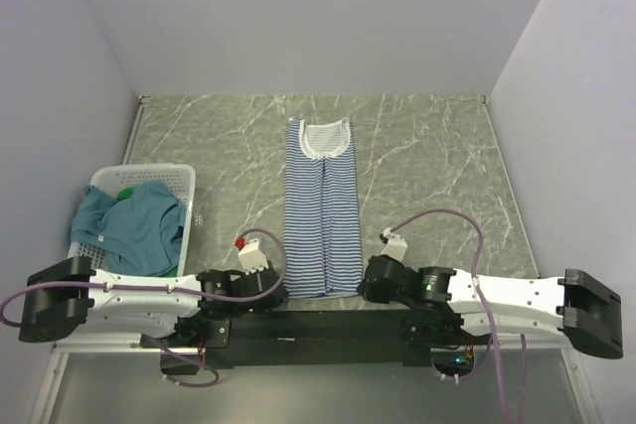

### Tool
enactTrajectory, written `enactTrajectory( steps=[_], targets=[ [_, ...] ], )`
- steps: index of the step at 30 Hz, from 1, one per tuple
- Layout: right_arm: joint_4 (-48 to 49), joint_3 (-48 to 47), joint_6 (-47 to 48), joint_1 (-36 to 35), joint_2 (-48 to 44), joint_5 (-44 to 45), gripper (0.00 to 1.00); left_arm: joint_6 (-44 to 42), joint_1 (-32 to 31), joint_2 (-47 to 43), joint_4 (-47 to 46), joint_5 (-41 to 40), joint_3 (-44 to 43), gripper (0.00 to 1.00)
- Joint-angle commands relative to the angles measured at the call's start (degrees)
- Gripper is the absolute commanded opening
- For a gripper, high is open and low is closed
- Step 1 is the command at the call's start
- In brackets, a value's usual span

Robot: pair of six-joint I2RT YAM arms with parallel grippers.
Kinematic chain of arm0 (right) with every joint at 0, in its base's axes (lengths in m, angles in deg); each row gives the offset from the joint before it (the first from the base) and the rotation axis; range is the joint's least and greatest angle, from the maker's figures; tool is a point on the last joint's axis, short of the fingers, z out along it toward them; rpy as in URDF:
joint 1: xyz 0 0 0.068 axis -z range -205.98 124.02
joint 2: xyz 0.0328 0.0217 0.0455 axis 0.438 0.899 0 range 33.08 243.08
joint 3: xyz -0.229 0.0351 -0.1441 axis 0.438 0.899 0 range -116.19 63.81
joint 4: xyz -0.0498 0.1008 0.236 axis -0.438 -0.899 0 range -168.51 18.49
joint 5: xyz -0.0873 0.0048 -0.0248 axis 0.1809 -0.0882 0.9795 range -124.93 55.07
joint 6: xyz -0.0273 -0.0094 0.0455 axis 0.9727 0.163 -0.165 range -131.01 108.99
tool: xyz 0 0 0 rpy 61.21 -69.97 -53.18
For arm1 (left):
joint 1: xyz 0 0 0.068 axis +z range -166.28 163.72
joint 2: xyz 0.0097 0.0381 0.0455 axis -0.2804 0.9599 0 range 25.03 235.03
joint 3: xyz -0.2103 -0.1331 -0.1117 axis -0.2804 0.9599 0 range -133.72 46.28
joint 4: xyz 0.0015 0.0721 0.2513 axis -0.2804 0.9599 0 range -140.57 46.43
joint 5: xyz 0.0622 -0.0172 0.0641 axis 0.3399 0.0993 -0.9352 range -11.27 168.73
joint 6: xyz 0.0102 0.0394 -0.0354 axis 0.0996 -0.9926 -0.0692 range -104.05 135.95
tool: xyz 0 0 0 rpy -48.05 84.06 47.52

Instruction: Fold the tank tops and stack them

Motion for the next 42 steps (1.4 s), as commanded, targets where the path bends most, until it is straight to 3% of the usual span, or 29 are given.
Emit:
enactTrajectory(
  steps=[1, 6, 13, 20, 26, 32, 42],
  targets=[
    [-8.6, -4.5, -3.8, -7.0, -2.5, 4.9, 0.00, 3.2, -4.6, -0.4, 8.7, -0.9, -3.7, 0.01],
    [-17.5, -9.4, -10.3, -15.9, -3.2, 9.6, 0.00, 11.0, -14.7, -0.1, 18.5, -5.0, -8.8, 0.01],
    [-21.4, -15.9, -7.9, -16.8, -3.1, 15.4, 0.01, 10.3, -14.0, -4.8, 21.4, -11.7, -13.4, 0.01],
    [-18.6, -21.5, 2.3, -10.2, -0.9, 16.7, 0.01, -3.3, -0.3, -10.2, 13.1, -9.9, -13.4, 0.01],
    [-9.6, -22.8, 13.4, 1.1, 0.7, 12.4, 0.01, -15.9, 12.5, -8.2, 5.7, -5.9, -16.4, 0.01],
    [-2.1, -27.5, 23.8, 12.9, 7.6, 8.4, 0.01, -25.7, 25.4, 1.2, -2.9, -0.7, -22.6, 0.01],
    [7.8, -38.8, 31.8, 32.3, 26.4, -6.2, 0.01, -34.8, 43.4, 27.7, -13.1, 13.1, -35.8, 0.00]
  ],
)
